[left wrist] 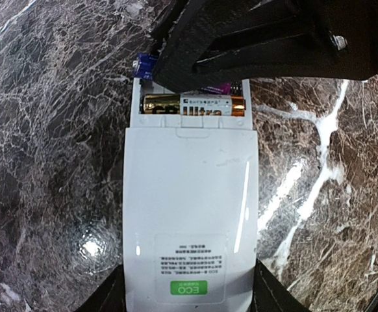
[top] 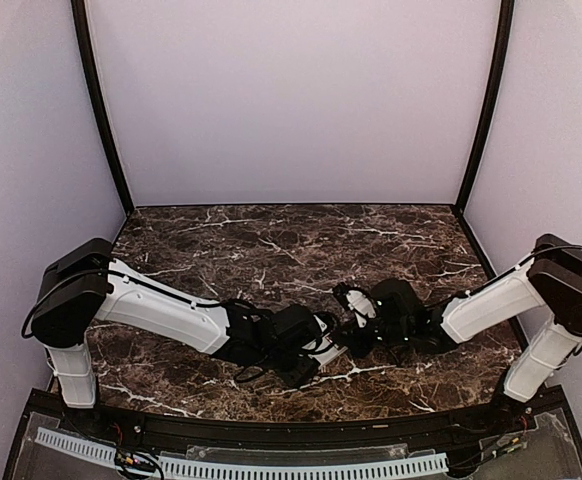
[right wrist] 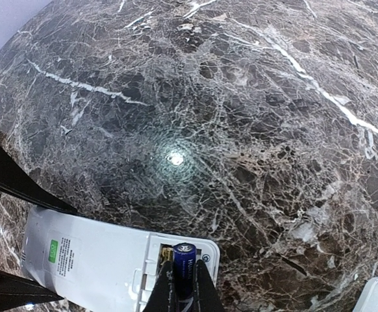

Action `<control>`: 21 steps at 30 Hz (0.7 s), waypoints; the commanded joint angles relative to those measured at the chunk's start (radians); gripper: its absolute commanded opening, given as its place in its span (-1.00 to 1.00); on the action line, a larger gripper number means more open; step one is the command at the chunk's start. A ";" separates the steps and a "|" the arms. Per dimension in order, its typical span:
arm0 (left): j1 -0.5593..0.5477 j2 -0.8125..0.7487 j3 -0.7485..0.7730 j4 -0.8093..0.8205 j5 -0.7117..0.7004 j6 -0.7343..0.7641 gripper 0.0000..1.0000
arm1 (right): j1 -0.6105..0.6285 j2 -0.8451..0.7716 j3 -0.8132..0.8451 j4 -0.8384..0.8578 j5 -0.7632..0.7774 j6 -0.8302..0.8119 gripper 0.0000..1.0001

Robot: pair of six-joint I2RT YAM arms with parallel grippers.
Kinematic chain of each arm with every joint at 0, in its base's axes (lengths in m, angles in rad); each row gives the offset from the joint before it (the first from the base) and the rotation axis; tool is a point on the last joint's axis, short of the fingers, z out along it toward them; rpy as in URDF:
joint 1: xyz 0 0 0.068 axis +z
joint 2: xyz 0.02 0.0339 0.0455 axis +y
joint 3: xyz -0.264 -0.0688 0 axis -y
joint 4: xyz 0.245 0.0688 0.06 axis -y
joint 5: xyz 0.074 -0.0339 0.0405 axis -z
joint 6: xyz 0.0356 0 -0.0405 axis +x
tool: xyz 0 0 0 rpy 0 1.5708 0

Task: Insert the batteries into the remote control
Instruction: Place the battery in the battery compartment.

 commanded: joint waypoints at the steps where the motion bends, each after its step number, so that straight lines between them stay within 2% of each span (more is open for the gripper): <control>1: 0.040 0.119 -0.094 -0.309 -0.035 -0.044 -0.23 | 0.012 0.018 -0.012 -0.156 0.025 0.050 -1.00; 16: 0.040 0.098 -0.102 -0.317 -0.071 -0.069 -0.20 | 0.073 0.032 -0.019 -0.226 0.082 0.110 -1.00; 21: 0.040 0.084 -0.116 -0.300 -0.068 -0.068 -0.16 | 0.085 0.037 -0.012 -0.236 0.082 0.113 -0.90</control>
